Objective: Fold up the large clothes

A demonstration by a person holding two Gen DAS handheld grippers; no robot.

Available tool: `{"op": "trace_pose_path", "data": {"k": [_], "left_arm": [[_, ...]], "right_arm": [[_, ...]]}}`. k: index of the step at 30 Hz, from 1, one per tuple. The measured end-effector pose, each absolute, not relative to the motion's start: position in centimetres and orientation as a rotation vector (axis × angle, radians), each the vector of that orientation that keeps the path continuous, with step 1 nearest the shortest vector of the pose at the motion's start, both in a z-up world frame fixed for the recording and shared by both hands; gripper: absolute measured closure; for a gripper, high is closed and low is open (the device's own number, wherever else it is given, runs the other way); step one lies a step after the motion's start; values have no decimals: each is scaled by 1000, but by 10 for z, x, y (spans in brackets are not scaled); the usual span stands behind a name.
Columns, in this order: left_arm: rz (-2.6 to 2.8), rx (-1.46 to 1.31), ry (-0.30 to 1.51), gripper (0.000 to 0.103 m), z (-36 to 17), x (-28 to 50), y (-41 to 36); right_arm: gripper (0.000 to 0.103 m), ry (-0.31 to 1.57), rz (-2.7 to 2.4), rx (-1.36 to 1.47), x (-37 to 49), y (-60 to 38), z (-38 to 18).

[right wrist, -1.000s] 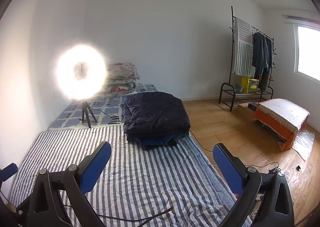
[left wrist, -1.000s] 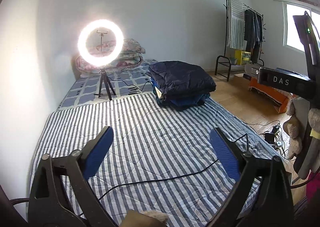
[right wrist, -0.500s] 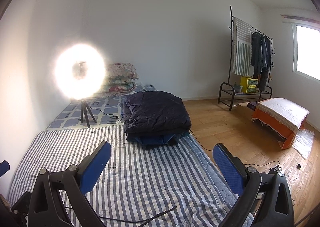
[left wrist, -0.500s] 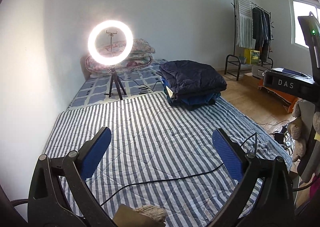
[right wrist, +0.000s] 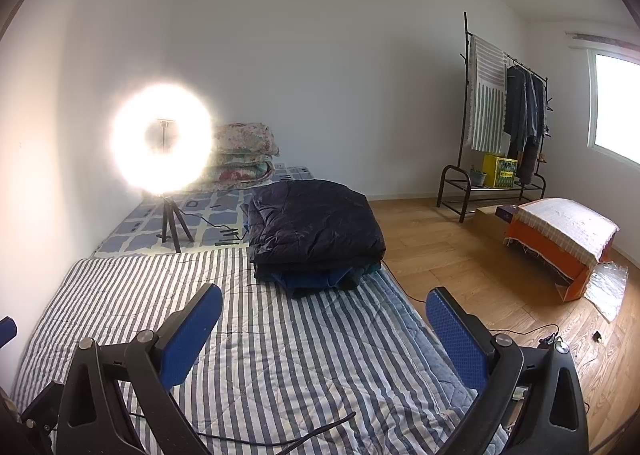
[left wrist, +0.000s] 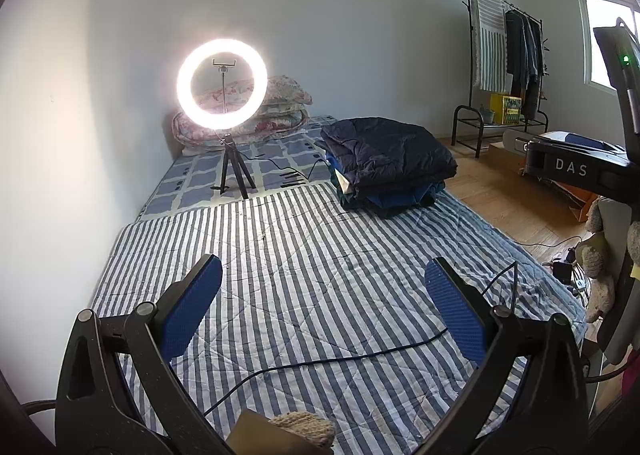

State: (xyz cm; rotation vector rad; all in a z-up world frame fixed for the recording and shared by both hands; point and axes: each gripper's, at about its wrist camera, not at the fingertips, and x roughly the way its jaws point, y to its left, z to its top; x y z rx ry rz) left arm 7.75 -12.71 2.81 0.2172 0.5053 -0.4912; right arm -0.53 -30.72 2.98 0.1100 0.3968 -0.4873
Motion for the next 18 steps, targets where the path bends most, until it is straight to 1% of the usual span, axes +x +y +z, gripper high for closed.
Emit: {"op": "trace_pose_path", "data": {"k": [18], "left_arm": [[-492, 213, 501, 0, 29, 78, -126]], "right_arm": [[0, 396, -485, 112, -3, -305, 30]]}}
